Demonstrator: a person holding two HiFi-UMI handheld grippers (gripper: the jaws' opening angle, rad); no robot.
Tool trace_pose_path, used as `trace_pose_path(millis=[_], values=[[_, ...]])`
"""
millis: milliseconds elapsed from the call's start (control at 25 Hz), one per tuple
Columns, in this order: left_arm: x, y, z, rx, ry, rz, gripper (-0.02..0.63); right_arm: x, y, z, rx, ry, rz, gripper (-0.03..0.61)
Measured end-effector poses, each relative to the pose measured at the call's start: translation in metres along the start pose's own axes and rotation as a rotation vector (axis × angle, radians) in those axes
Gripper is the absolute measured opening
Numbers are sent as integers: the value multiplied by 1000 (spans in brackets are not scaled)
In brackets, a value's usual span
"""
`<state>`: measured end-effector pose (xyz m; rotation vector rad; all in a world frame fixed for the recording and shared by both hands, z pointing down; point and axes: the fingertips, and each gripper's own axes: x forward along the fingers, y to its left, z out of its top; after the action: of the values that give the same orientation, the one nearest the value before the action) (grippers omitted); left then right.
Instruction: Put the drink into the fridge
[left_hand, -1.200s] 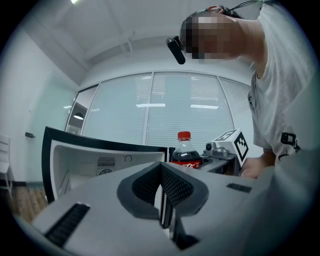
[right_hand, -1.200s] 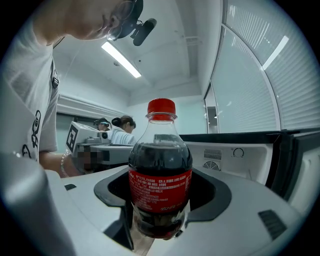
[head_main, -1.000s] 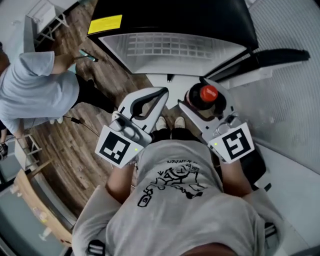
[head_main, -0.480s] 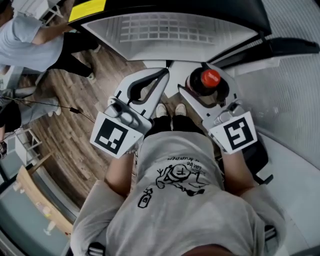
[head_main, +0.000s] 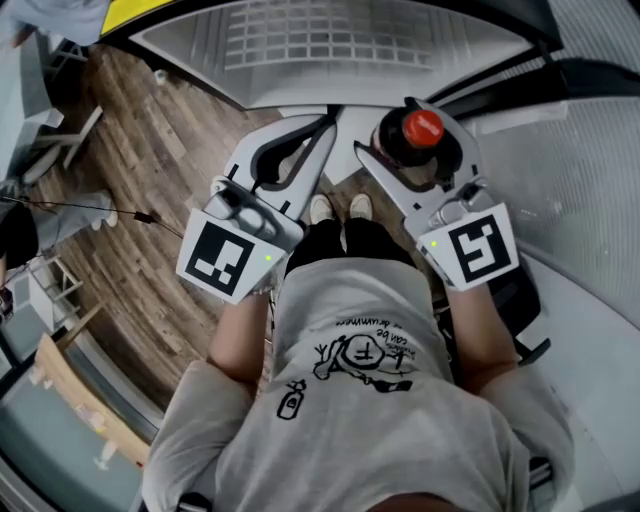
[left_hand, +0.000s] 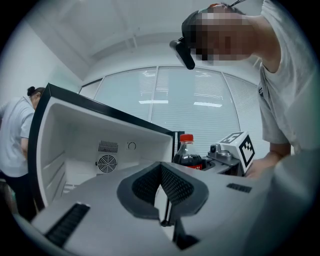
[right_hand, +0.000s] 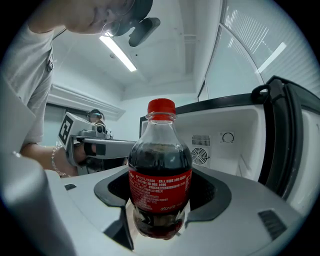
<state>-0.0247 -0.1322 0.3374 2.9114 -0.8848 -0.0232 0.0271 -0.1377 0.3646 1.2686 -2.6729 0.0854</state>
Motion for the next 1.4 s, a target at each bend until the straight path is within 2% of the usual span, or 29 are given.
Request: trace_pose_path(millis=[240, 640, 1400], values=[[12, 10, -9, 28, 2, -10, 2, 14, -11, -6, -57, -20, -23, 325], [31, 32, -11, 70, -15, 14, 2, 41, -40, -10, -71, -46, -48, 325], [70, 75, -11, 106, -54, 41, 2, 85, -80, -5, -42, -70, -44, 325]])
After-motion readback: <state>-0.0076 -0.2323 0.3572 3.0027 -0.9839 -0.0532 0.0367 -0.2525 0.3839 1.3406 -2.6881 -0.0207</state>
